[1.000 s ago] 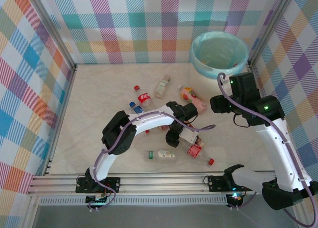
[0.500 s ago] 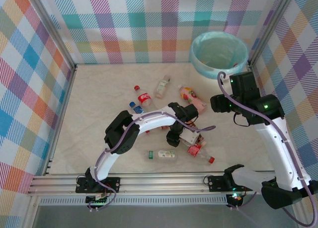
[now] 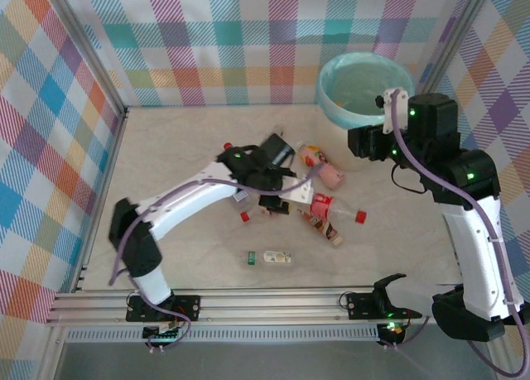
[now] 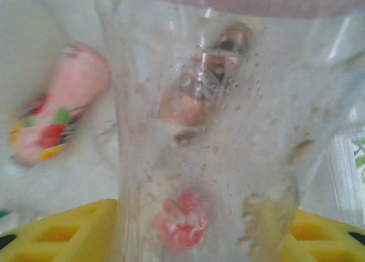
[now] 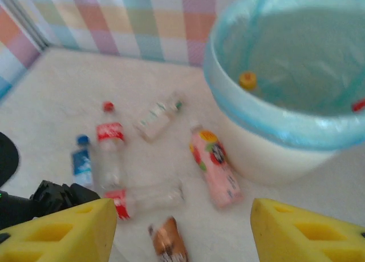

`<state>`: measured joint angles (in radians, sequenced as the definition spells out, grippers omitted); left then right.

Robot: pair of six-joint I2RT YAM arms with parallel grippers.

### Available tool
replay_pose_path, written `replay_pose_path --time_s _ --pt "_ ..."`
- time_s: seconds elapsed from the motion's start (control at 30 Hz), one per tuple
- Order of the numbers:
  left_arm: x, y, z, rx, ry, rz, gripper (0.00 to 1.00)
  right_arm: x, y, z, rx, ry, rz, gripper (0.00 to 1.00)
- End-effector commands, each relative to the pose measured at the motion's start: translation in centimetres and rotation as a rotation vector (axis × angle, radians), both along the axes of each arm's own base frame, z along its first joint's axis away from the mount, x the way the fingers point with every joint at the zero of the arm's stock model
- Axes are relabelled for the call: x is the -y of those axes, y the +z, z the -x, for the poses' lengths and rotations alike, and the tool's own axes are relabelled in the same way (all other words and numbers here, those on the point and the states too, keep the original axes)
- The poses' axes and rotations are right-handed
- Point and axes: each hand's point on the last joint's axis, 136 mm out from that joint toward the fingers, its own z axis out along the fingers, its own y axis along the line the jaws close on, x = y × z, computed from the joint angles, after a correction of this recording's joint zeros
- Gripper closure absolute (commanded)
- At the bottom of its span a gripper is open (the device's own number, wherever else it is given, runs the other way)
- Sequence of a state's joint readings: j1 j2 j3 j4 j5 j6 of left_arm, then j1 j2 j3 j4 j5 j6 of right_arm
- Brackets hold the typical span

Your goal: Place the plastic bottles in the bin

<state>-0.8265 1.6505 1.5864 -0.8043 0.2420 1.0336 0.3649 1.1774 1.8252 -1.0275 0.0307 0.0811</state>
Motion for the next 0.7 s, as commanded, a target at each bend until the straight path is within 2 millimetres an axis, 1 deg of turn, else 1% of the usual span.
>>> replay_pose_path --time_s 0.0,0.07,0.13,0.2,0.3,0.37,0.53,0.6,0.67 --pt "-0.5 5.2 -1.2 -0.067 0.145 0.268 0.49 -3.2 6.2 0.0 0.171 0.141 -0.212 0.38" --pt "-1.2 7.4 -1.8 -0.092 0.215 0.363 0.49 -4.6 7.8 -0.1 0.204 0.210 -0.291 0.39" --pt "-1.6 9.0 -2.0 -0.109 0.261 0.437 0.49 -5.6 8.7 -0.5 0.209 0.246 -0.356 0.39" --pt "-2.0 10.4 -2.3 -0.124 0.310 0.497 0.50 -6.3 9.1 -1.3 0.194 0.261 -0.402 0.39" --pt "-2.9 12.0 -3.8 -0.165 0.432 0.583 0.52 -7.4 9.0 -2.3 0.142 0.287 -0.440 0.39" --pt "-3.3 12.7 -4.3 -0.187 0.477 0.623 0.52 -8.1 8.8 -2.8 0.113 0.305 -0.460 0.39" --pt "-3.6 13.8 -4.1 -0.208 0.483 0.668 0.52 -9.4 8.2 -3.5 0.050 0.348 -0.500 0.40" --pt "-3.7 14.0 -3.9 -0.213 0.480 0.679 0.52 -9.6 7.9 -3.7 0.029 0.350 -0.505 0.43" --pt "-3.9 14.1 -3.9 -0.219 0.489 0.685 0.52 -9.7 7.7 -3.8 0.016 0.354 -0.509 0.47"
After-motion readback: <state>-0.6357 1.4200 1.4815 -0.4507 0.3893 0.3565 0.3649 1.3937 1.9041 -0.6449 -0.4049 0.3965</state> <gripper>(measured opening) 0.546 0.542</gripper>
